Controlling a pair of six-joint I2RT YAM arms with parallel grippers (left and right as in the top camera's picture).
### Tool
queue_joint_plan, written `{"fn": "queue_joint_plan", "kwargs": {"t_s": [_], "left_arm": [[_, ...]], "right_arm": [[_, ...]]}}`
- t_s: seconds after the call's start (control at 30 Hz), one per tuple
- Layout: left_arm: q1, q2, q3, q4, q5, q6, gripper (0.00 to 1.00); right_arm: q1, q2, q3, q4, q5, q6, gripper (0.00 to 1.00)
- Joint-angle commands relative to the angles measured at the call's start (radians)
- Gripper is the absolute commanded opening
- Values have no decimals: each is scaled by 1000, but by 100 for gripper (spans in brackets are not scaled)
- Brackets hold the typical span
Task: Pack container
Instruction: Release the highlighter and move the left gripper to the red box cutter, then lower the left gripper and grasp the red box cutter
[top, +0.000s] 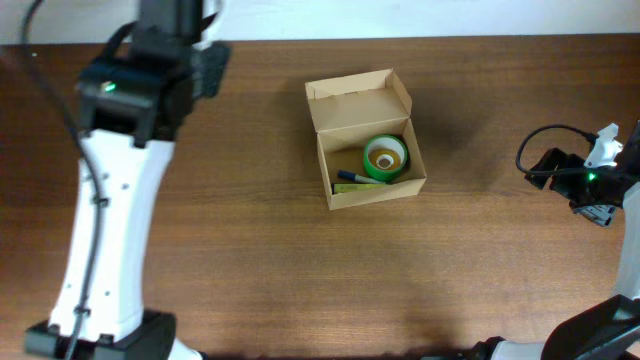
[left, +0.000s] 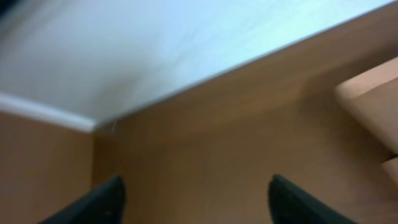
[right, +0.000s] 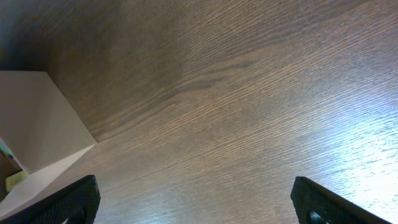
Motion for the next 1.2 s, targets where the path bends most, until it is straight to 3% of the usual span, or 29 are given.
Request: {"fn": "queue_joint_plan", "kwargs": {"t_s": [0.0,0.2,0.33,0.6,0.8,0.9,1.17], "left_arm": [[132,-70,-204,-13,-23,-90,84],[379,-180,-506,8,230,-83,91],[489,-257,-670,38,281,29,91],[565,-267,-903,126,313,158,91],[655,-182,-944,161,352,217,89],[690,-129,-944,168,377,257,82],[733,16,-944,190,380,261,82]], "right_arm": [[-2,3,0,0,-19,-6,99],[-2,3,0,10,-19,-5,99],[-2,3,0,12,-19,-5,99],[-2,3,0,17,-19,-6,99],[-2,3,0,16,-18,-6,99],[-2,3,0,16,-18,-6,99],[-2,3,0,16,-13,-6,99]]}}
